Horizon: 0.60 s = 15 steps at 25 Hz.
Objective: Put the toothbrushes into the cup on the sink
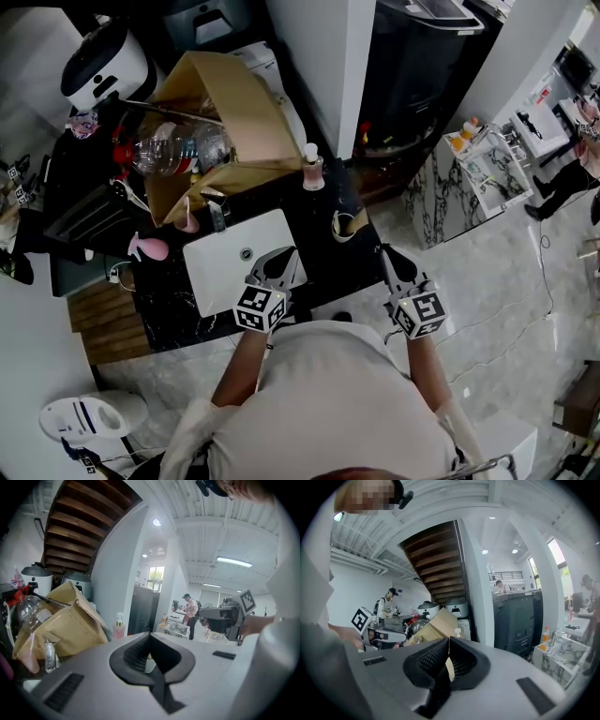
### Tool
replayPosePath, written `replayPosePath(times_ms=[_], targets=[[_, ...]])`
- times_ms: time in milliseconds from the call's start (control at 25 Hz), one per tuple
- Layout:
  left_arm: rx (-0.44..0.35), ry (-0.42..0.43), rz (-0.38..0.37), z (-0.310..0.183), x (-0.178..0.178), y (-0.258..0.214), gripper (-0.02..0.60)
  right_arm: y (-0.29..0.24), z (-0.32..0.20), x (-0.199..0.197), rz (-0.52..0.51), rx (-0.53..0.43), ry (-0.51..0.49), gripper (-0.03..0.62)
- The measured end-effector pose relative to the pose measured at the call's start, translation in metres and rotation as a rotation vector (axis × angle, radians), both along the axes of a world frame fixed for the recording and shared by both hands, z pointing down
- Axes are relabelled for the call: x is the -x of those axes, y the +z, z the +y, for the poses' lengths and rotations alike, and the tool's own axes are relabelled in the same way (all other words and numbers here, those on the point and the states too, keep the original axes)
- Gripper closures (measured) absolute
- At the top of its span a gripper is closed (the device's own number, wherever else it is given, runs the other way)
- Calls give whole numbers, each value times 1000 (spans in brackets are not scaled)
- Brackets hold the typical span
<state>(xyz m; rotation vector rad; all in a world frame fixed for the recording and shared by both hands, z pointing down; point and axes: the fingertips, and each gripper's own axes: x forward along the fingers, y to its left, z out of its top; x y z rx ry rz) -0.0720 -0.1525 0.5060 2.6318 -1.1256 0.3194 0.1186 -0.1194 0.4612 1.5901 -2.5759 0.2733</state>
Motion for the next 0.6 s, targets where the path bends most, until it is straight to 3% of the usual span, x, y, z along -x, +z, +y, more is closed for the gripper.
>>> replayPosePath(times_ms=[600], targets=[[-7,2,14,-2,-5,-2,574,0,-1,3,-5,-15,-9,560]])
